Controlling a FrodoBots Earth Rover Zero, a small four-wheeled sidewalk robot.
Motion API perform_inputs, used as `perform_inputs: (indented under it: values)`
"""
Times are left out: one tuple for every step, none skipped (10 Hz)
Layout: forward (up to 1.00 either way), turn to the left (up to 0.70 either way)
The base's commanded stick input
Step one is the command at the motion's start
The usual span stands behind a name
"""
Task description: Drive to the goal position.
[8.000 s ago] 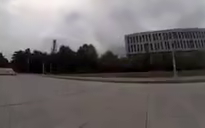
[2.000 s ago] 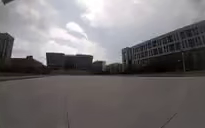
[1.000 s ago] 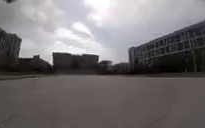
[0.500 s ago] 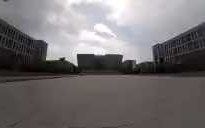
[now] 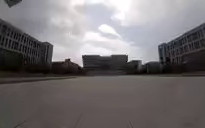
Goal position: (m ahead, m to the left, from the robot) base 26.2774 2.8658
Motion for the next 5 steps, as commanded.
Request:
perform_inputs:
  values:
    - [0.7, 0.0]
    - [0.7, 0.0]
    - [0.7, 0.0]
    - [0.7, 0.0]
    - [0.7, 0.0]
